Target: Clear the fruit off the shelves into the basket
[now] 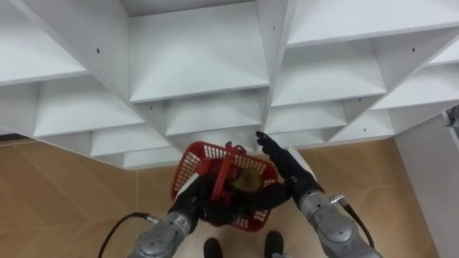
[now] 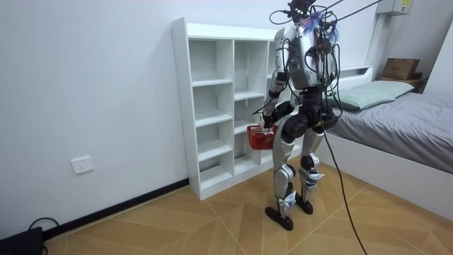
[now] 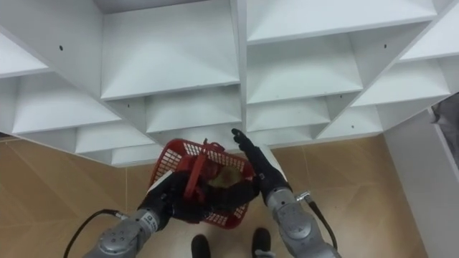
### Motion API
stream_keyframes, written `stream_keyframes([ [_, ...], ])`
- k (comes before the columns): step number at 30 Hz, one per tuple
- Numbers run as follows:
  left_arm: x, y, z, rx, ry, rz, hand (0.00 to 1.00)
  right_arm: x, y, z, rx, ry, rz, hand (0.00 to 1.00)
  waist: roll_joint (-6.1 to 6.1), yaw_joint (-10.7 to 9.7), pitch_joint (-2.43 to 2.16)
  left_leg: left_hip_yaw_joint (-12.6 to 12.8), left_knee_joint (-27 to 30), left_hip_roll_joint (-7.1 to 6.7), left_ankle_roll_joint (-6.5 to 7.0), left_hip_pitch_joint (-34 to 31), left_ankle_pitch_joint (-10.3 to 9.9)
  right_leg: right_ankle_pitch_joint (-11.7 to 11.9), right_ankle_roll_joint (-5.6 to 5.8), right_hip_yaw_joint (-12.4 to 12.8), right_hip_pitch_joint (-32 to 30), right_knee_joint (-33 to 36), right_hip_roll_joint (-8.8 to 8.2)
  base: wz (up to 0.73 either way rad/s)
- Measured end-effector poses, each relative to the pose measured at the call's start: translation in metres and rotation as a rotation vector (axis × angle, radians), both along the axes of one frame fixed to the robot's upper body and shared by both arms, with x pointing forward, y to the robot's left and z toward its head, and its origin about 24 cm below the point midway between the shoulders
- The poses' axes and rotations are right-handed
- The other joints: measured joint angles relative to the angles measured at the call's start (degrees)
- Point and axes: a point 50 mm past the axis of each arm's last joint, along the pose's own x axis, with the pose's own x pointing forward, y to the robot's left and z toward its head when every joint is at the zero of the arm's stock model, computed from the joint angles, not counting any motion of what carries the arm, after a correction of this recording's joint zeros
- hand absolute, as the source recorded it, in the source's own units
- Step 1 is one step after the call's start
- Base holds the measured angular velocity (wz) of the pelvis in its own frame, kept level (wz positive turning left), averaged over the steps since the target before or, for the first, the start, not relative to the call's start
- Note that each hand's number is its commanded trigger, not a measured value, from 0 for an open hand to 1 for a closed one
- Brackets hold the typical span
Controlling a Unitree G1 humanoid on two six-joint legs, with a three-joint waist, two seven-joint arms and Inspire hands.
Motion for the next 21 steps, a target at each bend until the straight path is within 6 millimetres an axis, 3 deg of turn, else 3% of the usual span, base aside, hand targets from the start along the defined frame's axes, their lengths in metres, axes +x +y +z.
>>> stream_keyframes([
  [12, 0.0, 0.0, 0.0, -0.023, 0.008, 0.019, 1.0, -0.001, -0.001, -0.001, -0.001, 0.001, -0.014, 0.0, -0.01, 0.03, -0.04, -0.03, 0.08, -0.01, 0.01, 0.37, 0.01, 0.02, -0.01, -0.25, 0.39, -0.01, -0.05, 0.0],
  [21, -0.002, 0.01, -0.002, 0.047, -0.002, -0.006, 1.0, -0.008, -0.009, -0.016, -0.038, 0.06, -0.035, 0.0, -0.02, 0.2, -0.04, -0.1, 0.55, 0.03, 0.01, 1.46, 0.0, 0.02, -0.01, 0.61, 1.37, 0.31, 0.09, -0.01],
])
